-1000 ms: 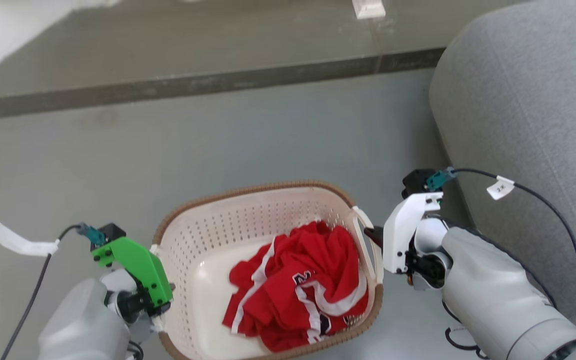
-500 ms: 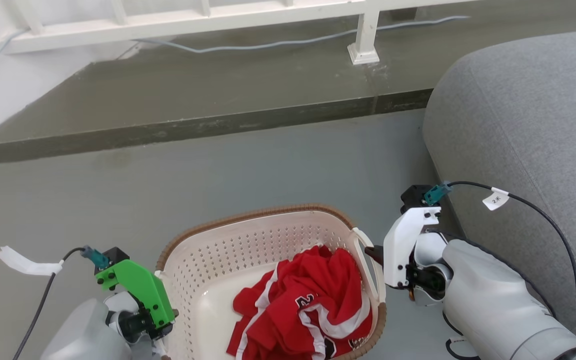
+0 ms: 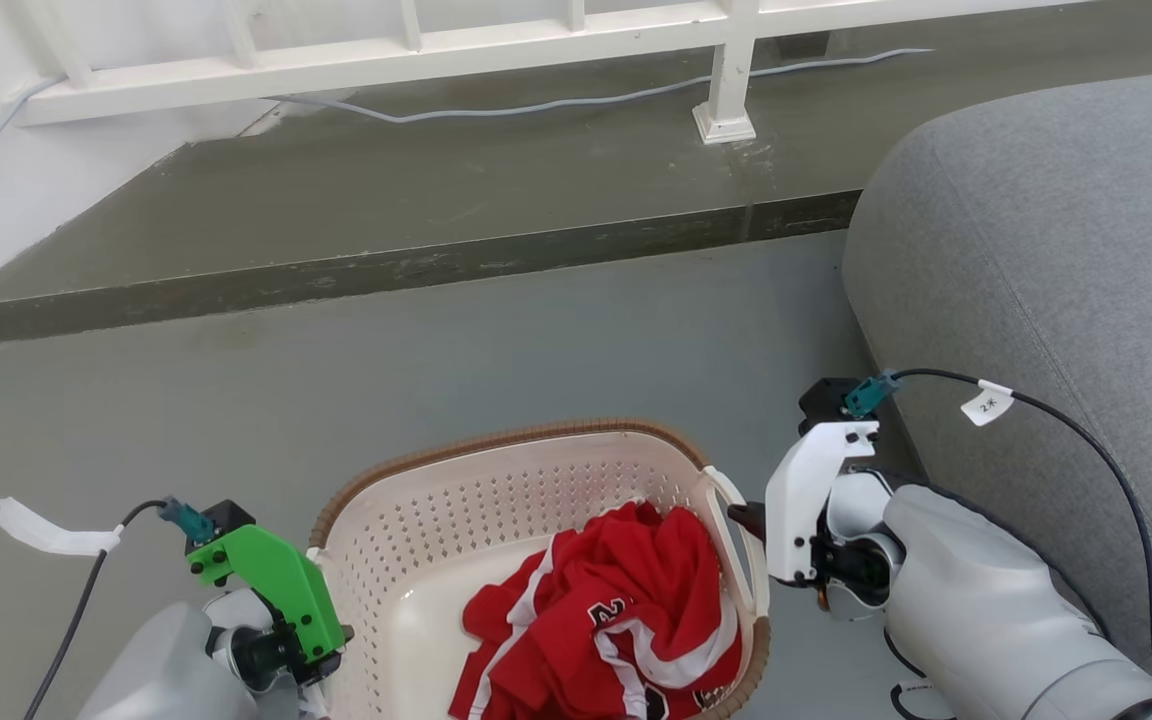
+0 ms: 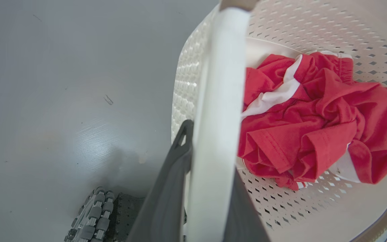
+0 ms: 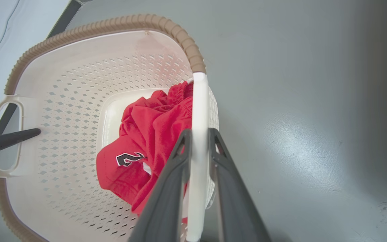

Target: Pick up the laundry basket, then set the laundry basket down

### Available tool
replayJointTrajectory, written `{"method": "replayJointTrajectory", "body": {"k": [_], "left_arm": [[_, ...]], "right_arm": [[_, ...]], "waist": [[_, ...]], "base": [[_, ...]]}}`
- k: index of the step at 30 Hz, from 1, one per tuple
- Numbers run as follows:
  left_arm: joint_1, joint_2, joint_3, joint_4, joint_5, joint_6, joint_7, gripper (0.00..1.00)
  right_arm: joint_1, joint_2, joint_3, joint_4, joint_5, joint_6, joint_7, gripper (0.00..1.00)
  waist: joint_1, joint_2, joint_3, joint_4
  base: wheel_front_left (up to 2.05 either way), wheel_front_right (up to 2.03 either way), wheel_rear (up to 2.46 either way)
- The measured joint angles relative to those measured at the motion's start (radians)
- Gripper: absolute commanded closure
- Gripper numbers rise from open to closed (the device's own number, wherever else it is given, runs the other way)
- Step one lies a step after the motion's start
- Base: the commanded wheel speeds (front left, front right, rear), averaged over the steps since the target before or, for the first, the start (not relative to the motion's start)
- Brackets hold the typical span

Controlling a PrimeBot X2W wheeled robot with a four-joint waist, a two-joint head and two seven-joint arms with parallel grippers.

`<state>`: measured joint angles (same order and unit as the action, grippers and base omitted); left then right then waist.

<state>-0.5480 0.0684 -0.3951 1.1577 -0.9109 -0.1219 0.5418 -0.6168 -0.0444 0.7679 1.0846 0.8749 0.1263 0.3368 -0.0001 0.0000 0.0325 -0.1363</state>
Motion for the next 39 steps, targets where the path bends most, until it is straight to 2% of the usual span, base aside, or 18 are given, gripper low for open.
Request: {"method": "replayJointTrajectory", "body": {"k": [22,32,39], "left_arm": [[0.006,0.011,-0.018,-0.014,-0.01,0.0,0.003,1.0],[0.005,0.018,-0.026,-0.035,-0.01,0.0,-0.001,1.0],[-0.011,0.019,-0.037,-0.061,-0.007,0.0,-0.031,1.0]], "right_arm": [[0.0,0.0,0.016,0.0,0.028,0.0,0.004,1.0],[-0.004,-0.003,0.017,-0.002,0.035,0.0,-0.002,1.0],[-0.029,-0.012,0.015,-0.002,0.035,0.005,-0.044,1.0]], "waist": [[0.0,0.0,0.01,-0.003],[0.0,0.0,0.04,-0.006],[0.0,0.0,0.093,-0.006]], "base": [[0.0,0.0,0.0],[0.0,0.0,0.0],[0.0,0.0,0.0]]}}
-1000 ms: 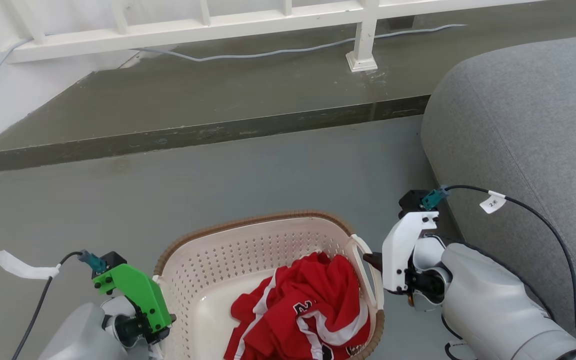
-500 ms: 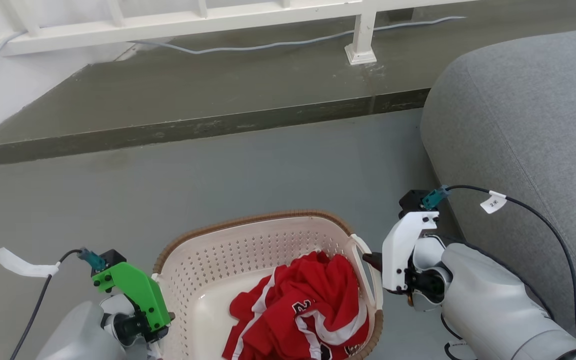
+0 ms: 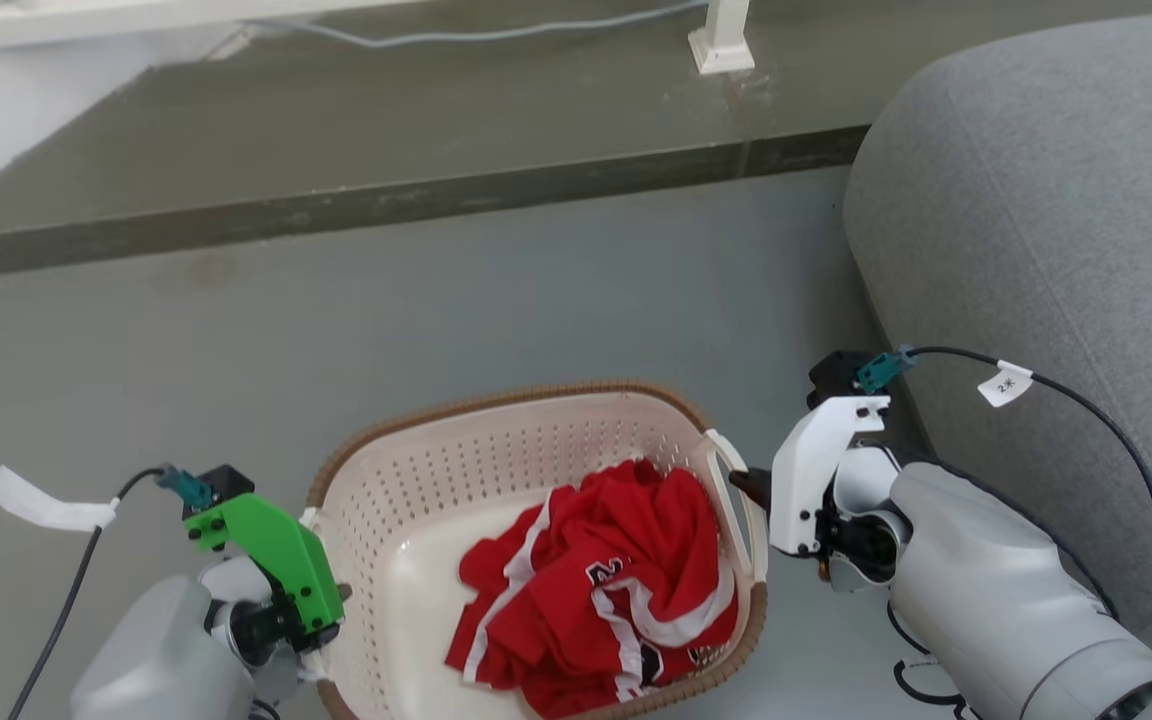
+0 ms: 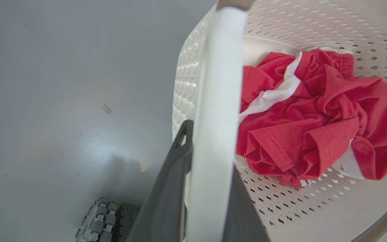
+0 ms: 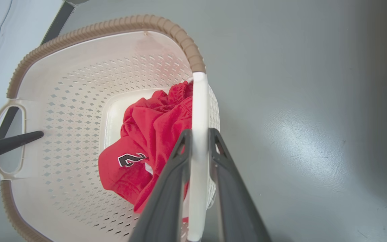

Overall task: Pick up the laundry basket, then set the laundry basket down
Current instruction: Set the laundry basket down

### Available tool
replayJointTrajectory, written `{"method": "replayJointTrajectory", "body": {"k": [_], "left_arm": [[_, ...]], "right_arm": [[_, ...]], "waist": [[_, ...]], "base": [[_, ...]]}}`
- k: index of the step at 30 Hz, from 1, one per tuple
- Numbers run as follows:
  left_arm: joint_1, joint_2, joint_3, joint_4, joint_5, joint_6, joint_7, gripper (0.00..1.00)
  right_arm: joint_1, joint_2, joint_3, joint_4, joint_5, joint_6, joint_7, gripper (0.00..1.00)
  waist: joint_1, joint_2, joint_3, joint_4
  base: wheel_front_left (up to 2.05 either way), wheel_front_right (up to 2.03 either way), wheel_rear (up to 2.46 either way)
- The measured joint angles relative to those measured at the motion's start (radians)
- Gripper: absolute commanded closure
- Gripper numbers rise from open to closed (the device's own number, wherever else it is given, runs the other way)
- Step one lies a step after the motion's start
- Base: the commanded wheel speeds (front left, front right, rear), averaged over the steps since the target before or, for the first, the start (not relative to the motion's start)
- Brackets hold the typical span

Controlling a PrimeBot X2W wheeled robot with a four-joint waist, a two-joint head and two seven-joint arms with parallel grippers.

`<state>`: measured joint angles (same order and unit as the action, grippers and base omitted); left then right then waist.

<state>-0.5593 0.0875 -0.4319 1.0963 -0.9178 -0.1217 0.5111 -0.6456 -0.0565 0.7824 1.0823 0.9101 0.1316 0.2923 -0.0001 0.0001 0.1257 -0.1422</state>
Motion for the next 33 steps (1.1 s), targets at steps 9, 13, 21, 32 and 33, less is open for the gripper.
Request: {"method": "replayJointTrajectory", "body": {"k": [9,13,21,32,33], "left_arm": [[-0.066,0.009,-0.019,-0.021,0.019,0.0,-0.064,1.0],[-0.093,0.014,-0.026,-0.032,0.035,0.0,-0.095,1.0],[-0.152,0.017,-0.031,-0.04,0.074,0.0,-0.17,1.0],[-0.223,0.02,-0.057,-0.047,0.138,0.0,-0.285,1.0],[-0.226,0.02,-0.058,-0.047,0.14,0.0,-0.294,1.0]], "right_arm": [[-0.046,-0.002,-0.003,-0.003,-0.005,0.0,-0.063,1.0],[-0.07,-0.002,-0.003,-0.004,-0.016,0.0,-0.098,1.0],[-0.123,-0.002,-0.004,-0.006,-0.05,-0.009,-0.177,1.0],[-0.175,-0.002,0.011,-0.007,-0.105,-0.028,-0.294,1.0],[-0.177,-0.002,0.011,-0.006,-0.105,-0.029,-0.302,1.0]], "waist": [[0.0,0.0,0.1,0.002],[0.0001,0.0,0.153,0.003],[0.0001,0.0,0.263,0.006],[0.0002,0.0,0.415,0.01],[0.0002,0.0,0.427,0.011]], "base": [[0.0,0.0,0.0],[0.0,0.0,0.0],[0.0,0.0,0.0],[0.0,0.0,0.0],[0.0,0.0,0.0]]}}
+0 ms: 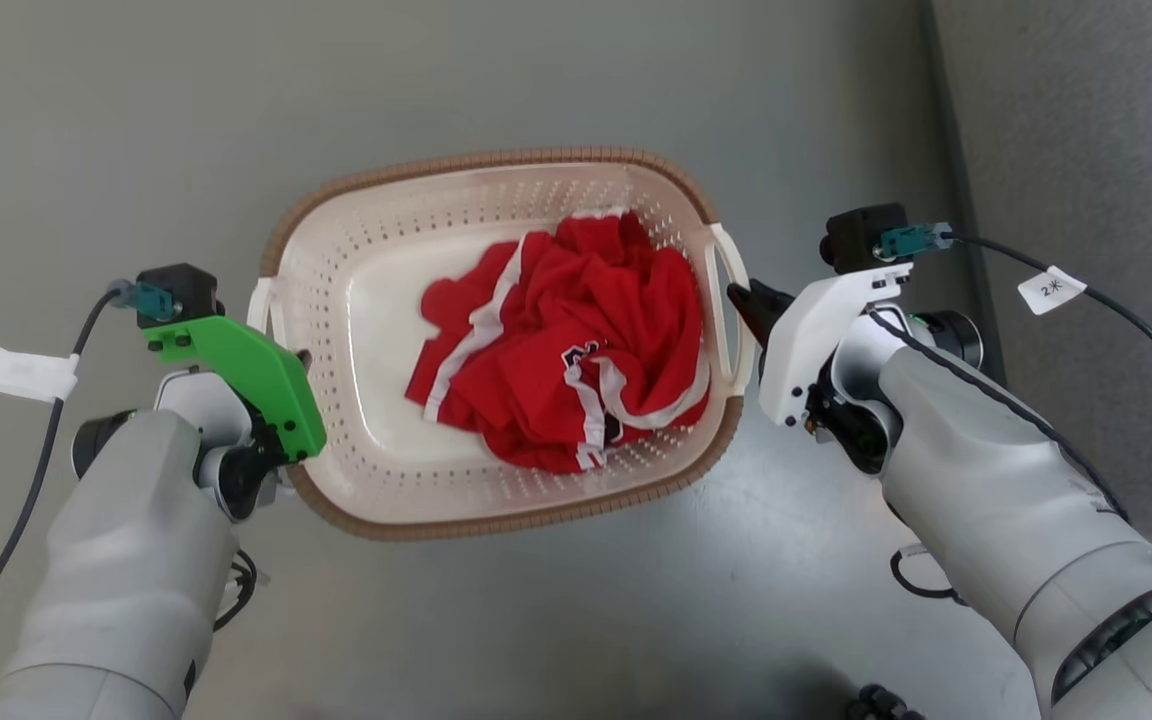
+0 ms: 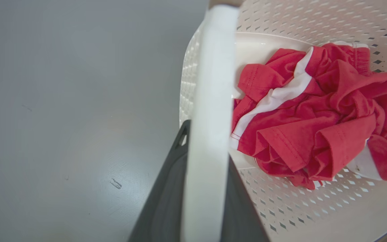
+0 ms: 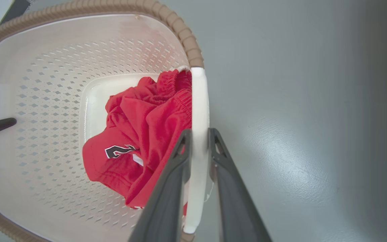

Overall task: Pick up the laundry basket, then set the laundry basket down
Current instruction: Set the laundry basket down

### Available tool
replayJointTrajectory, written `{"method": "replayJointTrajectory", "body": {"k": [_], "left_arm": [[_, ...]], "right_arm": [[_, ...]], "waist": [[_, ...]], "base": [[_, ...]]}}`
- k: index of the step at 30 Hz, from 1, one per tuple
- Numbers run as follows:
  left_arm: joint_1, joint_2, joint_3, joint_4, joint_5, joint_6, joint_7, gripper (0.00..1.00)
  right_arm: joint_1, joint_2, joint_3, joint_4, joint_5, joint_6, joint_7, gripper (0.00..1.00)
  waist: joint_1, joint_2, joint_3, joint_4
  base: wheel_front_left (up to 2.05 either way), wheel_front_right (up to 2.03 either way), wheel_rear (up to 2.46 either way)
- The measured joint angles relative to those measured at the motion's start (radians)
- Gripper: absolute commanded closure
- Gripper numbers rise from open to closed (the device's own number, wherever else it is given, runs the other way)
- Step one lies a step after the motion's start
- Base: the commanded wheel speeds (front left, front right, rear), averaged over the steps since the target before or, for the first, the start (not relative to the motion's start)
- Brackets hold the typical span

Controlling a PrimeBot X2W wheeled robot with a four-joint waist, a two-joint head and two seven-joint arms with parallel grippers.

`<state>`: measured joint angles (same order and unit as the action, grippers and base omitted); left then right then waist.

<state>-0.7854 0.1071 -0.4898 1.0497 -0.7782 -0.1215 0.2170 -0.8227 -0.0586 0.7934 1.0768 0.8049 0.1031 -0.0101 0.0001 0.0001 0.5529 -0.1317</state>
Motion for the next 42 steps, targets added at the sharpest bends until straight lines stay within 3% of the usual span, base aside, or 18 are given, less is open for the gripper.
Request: {"method": "replayJointTrajectory", "body": {"k": [20,42], "left_arm": [[-0.075,-0.004,-0.026,0.018,0.053,0.0,-0.157,1.0],[-0.12,-0.026,-0.029,0.076,0.056,-0.001,-0.21,1.0]], "right_arm": [[-0.074,0.009,-0.003,0.041,-0.021,-0.009,-0.104,1.0],[-0.116,0.022,-0.013,0.093,-0.013,-0.007,-0.13,1.0]], "waist": [[0.0,-0.0001,0.194,0.014],[0.0,0.0,0.298,0.014]], "base": [[0.0,0.0,0.0],[0.0,0.0,0.0]]}}
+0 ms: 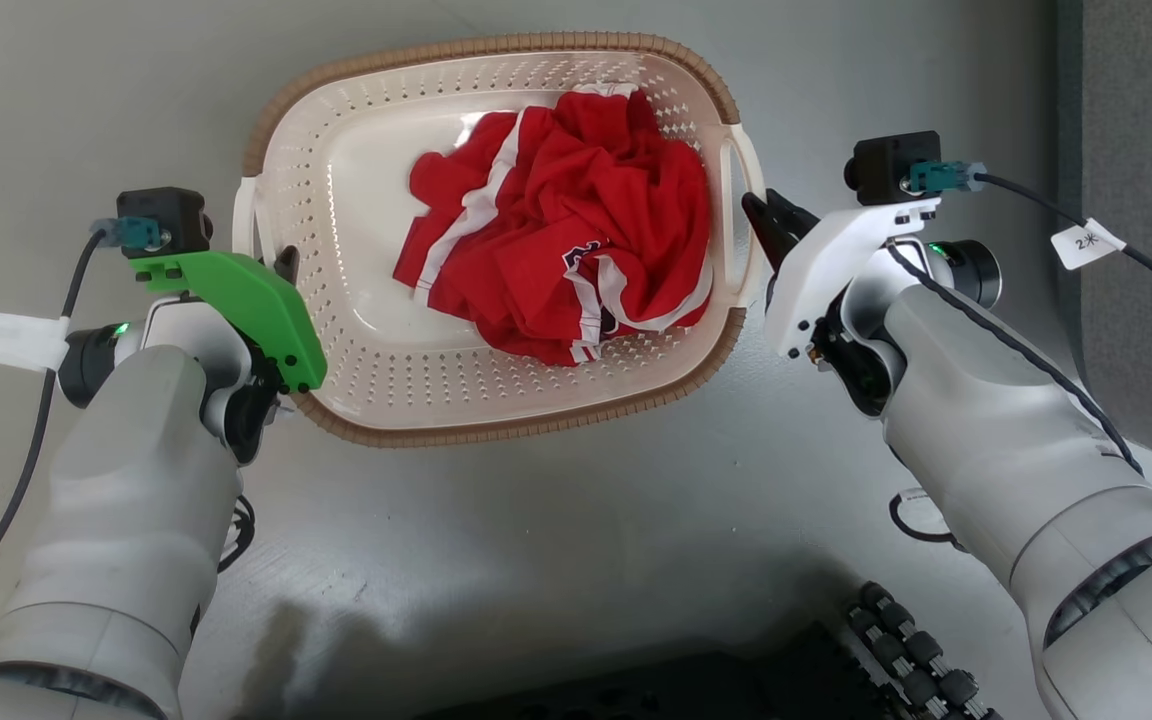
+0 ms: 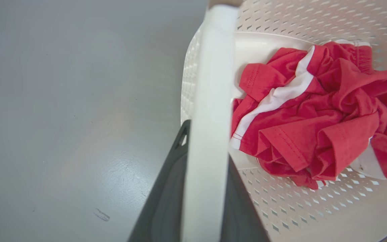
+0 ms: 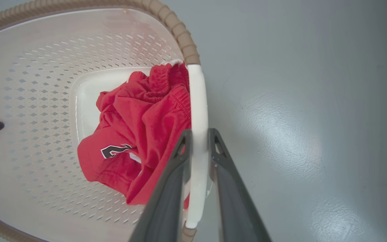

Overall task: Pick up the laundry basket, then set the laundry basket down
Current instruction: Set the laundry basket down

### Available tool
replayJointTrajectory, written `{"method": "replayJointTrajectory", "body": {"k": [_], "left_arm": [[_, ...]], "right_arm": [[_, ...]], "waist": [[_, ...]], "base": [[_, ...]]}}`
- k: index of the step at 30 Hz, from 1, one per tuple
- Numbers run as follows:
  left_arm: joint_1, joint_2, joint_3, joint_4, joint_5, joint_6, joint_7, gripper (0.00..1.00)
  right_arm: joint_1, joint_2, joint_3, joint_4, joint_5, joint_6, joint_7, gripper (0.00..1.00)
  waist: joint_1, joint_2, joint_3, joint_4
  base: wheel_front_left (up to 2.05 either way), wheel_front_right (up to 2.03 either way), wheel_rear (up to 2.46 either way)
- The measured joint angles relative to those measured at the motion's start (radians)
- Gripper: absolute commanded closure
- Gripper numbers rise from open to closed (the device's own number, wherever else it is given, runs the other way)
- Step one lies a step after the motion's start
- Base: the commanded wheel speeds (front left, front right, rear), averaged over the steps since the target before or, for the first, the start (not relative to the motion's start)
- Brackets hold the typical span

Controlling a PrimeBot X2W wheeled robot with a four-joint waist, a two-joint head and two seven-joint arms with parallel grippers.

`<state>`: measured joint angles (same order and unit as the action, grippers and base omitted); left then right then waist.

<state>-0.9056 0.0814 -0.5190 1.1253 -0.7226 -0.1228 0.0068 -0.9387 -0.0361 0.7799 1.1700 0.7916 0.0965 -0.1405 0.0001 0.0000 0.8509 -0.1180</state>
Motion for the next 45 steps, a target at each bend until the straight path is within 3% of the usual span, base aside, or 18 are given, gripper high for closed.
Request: {"method": "replayJointTrajectory", "body": {"k": [13,14,15,16,17,32,45], "left_arm": [[-0.018,-0.007,-0.007,0.032,0.0,-0.001,0.0,1.0],[-0.018,-0.007,-0.007,0.034,-0.001,-0.001,0.001,0.74],[-0.018,-0.007,-0.007,0.036,-0.002,-0.002,0.001,0.58],[-0.018,-0.005,-0.007,0.038,-0.003,-0.002,0.001,0.14],[-0.019,-0.003,-0.007,0.043,-0.003,-0.002,0.002,0.0],[-0.033,0.002,-0.02,0.059,-0.009,-0.002,-0.022,0.0],[0.043,-0.002,-0.037,0.03,-0.013,-0.002,-0.179,0.0]], "right_arm": [[-0.015,0.003,0.005,0.016,0.002,0.017,-0.006,1.0],[-0.015,0.002,0.009,0.014,0.002,0.018,-0.009,0.96],[-0.016,0.001,0.015,0.012,0.001,0.021,-0.009,0.69],[-0.016,-0.001,0.018,0.012,0.001,0.021,-0.009,0.11],[-0.016,-0.004,0.018,0.01,0.002,0.021,-0.01,0.0],[-0.016,-0.027,0.03,0.009,0.015,0.026,-0.028,0.0],[0.048,-0.028,0.026,0.007,0.027,0.027,-0.09,0.0]], "waist": [[-0.0001,0.0,0.007,0.002],[-0.0001,0.0,0.007,0.002],[0.0,0.0,0.008,0.003],[-0.0001,0.0,0.008,0.003],[-0.0001,0.0,0.008,0.003],[-0.0001,0.0,-0.014,0.011],[-0.0001,0.0,-0.124,0.014]], "base": [[0.0,0.0,0.0],[0.0,0.0,0.0],[0.0,0.0,0.0],[0.0,0.0,0.0],[0.0,0.0,0.0],[0.0,0.0,0.0],[0.0,0.0,0.0]]}}
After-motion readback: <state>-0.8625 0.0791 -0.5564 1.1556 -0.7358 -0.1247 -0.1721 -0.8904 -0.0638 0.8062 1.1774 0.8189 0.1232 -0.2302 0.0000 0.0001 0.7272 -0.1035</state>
